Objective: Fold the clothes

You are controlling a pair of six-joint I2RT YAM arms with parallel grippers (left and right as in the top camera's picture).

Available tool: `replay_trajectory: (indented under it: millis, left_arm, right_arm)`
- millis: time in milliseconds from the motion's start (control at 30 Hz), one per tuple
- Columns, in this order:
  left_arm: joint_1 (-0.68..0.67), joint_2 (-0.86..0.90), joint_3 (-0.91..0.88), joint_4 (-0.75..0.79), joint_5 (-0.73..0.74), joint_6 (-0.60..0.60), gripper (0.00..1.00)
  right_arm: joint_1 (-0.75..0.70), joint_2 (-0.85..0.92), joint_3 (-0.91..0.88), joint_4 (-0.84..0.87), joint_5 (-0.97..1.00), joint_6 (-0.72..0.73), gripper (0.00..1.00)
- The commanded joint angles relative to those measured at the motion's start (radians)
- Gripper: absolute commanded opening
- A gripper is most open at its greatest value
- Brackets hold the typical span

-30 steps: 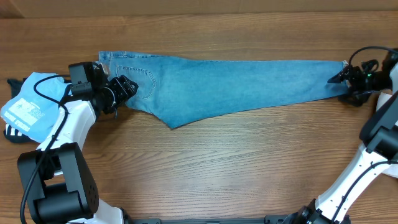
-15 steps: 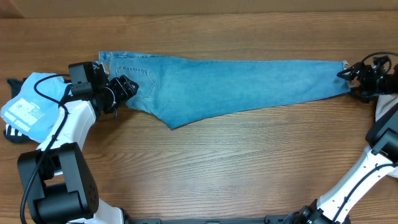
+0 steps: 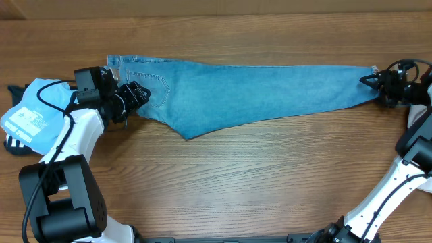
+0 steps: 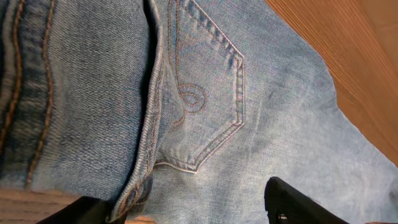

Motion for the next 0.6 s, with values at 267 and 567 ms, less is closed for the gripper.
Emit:
replay_trajectory:
  millis: [267,567]
  left_arm:
    - [-0.011,-0.056,0.252,-0.171,0.265,0.262,0.65]
    - [-0.008,-0.275,0.455,-0.366,0.272,0.363,0.70]
  right_arm:
    - [-0.061,-0.168,0.030,-0.026,0.002,0.104,0.04]
    - [0.026,-0.415,0.066,-0.089,-0.044,0.109,0.04]
